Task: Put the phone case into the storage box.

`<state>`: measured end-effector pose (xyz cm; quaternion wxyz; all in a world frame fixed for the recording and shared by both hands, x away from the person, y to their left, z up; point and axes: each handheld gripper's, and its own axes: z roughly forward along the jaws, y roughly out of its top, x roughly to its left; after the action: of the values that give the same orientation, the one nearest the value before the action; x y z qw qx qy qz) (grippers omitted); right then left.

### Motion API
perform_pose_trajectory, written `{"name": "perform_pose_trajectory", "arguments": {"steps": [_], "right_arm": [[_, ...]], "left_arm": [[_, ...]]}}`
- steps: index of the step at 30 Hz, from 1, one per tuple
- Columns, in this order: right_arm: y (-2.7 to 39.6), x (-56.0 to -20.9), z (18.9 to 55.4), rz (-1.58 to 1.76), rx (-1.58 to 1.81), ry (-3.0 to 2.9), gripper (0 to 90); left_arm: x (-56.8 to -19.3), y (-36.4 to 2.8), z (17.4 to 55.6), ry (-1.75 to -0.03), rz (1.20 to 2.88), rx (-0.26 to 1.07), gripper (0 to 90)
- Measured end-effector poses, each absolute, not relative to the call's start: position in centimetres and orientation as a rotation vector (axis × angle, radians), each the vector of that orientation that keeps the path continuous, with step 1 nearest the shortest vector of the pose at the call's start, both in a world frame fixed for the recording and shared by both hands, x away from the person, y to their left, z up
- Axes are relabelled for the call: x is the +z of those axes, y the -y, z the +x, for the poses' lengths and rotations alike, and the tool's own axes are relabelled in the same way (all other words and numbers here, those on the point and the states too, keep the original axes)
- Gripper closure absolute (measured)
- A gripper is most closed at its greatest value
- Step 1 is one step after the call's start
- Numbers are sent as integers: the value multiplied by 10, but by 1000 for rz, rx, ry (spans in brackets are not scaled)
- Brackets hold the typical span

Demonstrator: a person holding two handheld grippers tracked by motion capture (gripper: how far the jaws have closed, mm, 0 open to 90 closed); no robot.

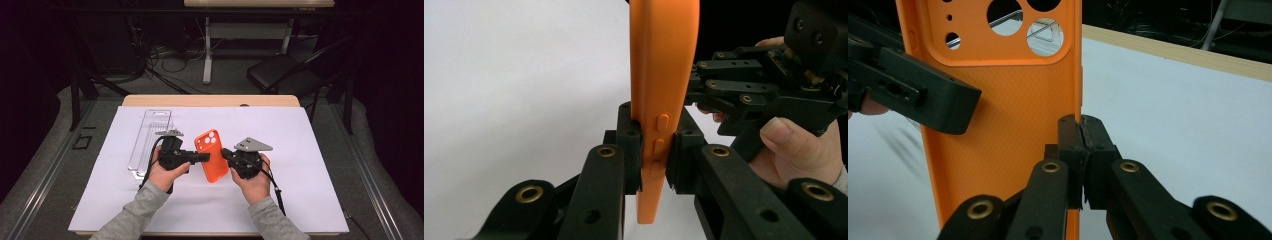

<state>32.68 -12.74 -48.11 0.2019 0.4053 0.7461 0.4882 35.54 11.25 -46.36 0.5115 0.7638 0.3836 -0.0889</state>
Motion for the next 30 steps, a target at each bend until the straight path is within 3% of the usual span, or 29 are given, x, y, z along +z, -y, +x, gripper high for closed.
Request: {"name": "perform_pose_trajectory", "arguments": {"steps": [30], "right_arm": [[126,-482,327,1141,1366,-2096,877]], "left_arm": [[-466,-115,357,-943,1826,-233,801]]}}
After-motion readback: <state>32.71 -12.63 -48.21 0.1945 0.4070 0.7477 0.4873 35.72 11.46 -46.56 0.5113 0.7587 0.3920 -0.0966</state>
